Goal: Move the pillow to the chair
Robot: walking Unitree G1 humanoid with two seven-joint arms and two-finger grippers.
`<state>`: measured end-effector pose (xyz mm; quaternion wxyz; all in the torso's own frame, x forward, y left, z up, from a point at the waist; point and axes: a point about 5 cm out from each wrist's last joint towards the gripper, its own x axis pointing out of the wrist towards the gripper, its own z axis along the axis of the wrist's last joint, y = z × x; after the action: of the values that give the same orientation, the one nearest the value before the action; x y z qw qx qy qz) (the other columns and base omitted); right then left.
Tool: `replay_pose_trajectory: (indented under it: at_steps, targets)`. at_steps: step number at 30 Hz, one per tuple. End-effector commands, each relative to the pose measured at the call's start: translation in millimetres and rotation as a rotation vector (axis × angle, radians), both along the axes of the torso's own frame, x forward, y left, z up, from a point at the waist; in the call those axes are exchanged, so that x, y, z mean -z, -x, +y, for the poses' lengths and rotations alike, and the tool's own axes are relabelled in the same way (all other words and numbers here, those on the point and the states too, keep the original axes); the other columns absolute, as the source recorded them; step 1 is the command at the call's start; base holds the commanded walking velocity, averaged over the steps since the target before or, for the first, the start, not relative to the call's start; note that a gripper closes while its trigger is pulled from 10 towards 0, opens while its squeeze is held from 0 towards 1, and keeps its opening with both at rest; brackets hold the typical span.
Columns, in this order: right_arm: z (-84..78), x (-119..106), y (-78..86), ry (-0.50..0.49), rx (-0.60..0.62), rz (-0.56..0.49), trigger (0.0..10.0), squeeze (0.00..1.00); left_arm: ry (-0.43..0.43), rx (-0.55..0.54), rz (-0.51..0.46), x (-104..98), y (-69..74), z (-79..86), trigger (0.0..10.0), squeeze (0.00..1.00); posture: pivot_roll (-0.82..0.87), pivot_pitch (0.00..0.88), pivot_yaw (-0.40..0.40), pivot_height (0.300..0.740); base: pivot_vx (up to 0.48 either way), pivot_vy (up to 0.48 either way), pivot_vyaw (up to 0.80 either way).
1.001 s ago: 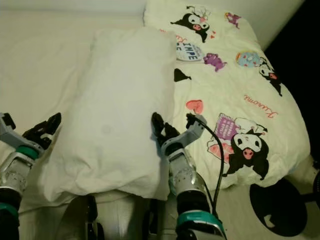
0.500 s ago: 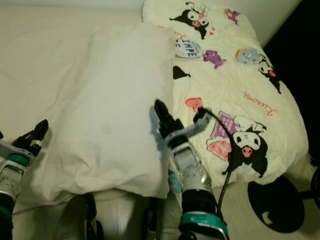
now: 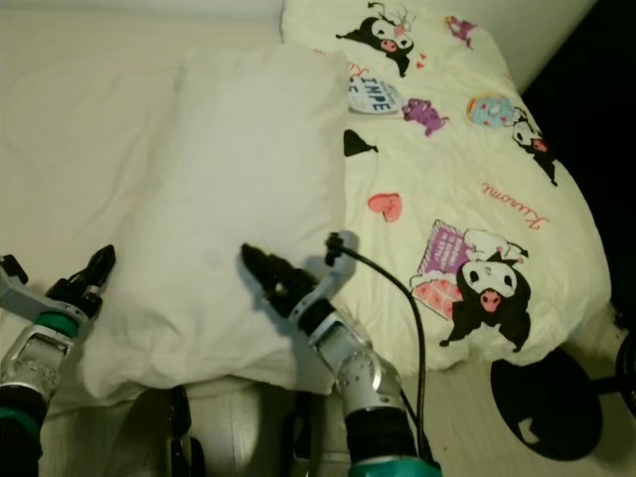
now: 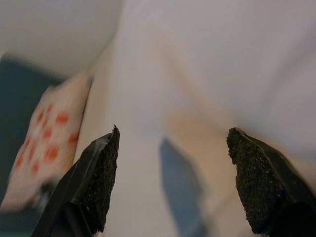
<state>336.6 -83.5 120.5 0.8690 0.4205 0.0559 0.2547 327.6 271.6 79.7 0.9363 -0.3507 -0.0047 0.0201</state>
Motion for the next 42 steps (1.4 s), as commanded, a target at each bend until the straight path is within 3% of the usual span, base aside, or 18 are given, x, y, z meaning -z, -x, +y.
replay_pose_trajectory:
  at_steps: [1,7,10,12,17,19,21,27,39,42]
  targets:
    - [-11.2,6,-6.3,-0.048,0.107,0.05,10.0,1.0,0.006,0.038,0.031,11,4.9,-5.9,10.0,1.0,-0.08,0.288,-0.099,0.61,0.0,0.0,0.0]
    - [-23.1,5,-24.0,-0.007,0.197,0.079,10.0,1.0,-0.008,0.083,0.027,14,6.5,-11.4,10.0,1.0,-0.05,0.296,-0.096,0.61,0.0,0.0,0.0]
    - [-20.3,6,-26.3,0.022,0.199,0.092,10.0,1.0,-0.008,0.082,0.032,16,8.7,-10.5,10.0,1.0,-0.04,0.296,-0.095,0.61,0.0,0.0,0.0]
    - [-5.7,10,-24.4,0.065,0.147,0.101,10.0,1.0,-0.008,0.078,0.039,19,11.9,-8.3,10.0,1.0,-0.04,0.296,-0.097,0.61,0.0,0.0,0.0]
    - [1.7,13,-21.6,0.108,0.133,0.08,10.0,1.0,-0.006,0.072,0.04,19,12.7,-7.2,10.0,1.0,-0.04,0.299,-0.098,0.61,0.0,0.0,0.0]
    - [-8.7,11,-25.5,0.097,0.207,0.075,10.0,1.0,-0.007,0.068,0.04,19,12.6,-6.6,10.0,1.0,-0.04,0.3,-0.097,0.61,0.0,0.0,0.0]
    - [-8.7,11,-25.5,0.097,0.207,0.075,10.0,1.0,-0.007,0.068,0.04,19,12.6,-6.6,10.0,1.0,-0.04,0.3,-0.097,0.61,0.0,0.0,0.0]
    - [-49.7,4,-37.2,0.116,0.335,0.076,10.0,1.0,-0.008,0.074,0.04,18,11.2,-8.1,10.0,1.0,-0.04,0.298,-0.094,0.61,0.0,0.0,0.0]
    - [-50.7,23,-27.8,0.185,0.367,0.109,10.0,1.0,-0.002,0.094,0.038,19,10.5,-12.6,10.0,1.0,-0.04,0.3,-0.084,0.61,0.0,0.0,0.0]
    - [-38.8,27,-24.7,0.132,0.313,0.115,10.0,1.0,-0.002,0.092,0.038,19,10.2,-12.4,10.0,1.0,-0.04,0.295,-0.086,0.61,0.0,0.0,0.0]
